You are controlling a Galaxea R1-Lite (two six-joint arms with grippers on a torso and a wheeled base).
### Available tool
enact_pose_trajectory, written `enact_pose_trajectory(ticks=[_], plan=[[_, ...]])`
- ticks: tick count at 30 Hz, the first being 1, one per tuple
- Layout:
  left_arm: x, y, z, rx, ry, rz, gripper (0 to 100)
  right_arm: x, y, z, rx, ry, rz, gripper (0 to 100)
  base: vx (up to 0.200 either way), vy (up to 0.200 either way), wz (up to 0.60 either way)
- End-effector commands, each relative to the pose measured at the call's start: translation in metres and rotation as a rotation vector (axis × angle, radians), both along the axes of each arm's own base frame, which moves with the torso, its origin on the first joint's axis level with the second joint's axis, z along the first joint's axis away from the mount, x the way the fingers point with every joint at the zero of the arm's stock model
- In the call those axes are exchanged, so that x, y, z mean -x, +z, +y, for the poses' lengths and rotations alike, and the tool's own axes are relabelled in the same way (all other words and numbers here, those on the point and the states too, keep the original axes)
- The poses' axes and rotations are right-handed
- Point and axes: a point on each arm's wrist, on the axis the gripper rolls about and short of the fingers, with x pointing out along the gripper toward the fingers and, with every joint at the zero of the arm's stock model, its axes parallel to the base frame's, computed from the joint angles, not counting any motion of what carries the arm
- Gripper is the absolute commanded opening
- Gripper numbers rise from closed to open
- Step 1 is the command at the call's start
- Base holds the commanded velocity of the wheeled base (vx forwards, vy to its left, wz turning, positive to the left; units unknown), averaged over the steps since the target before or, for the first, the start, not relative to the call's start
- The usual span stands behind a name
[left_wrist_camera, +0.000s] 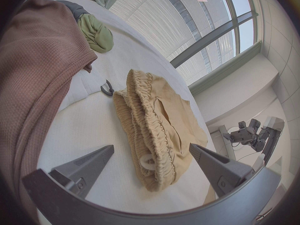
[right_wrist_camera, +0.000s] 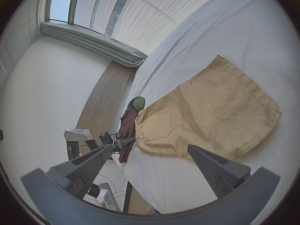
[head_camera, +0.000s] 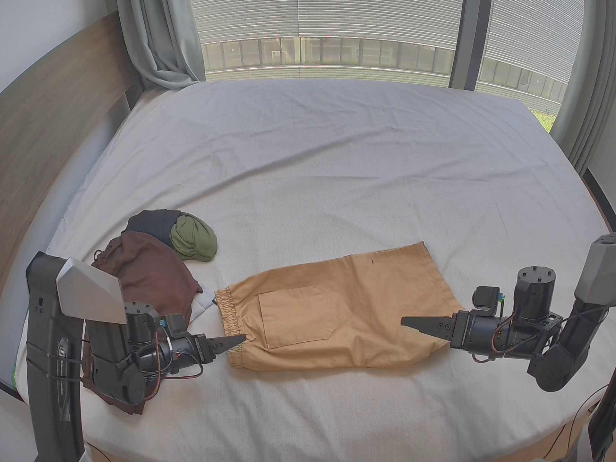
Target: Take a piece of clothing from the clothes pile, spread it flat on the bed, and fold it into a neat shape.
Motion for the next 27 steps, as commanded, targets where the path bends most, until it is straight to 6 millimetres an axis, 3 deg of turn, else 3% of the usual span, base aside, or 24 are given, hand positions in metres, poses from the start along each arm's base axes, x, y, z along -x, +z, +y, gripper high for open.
enact_pose_trajectory(ticks=[1,8,27], plan=[[-0.007,-0.002,-0.006,0.024,-0.003,0.000,100,0.000,-0.004,0.000,0.005,0.002,0.014,100,0.000,0.000,0.00],[-0.015,-0.014,-0.016,0.048,-0.009,0.021,100,0.000,-0.007,0.001,0.007,0.002,0.022,100,0.000,0.000,0.00],[-0.028,-0.021,-0.026,0.054,-0.020,-0.014,100,-0.002,-0.016,0.002,0.013,0.002,0.038,100,0.000,0.000,0.00]])
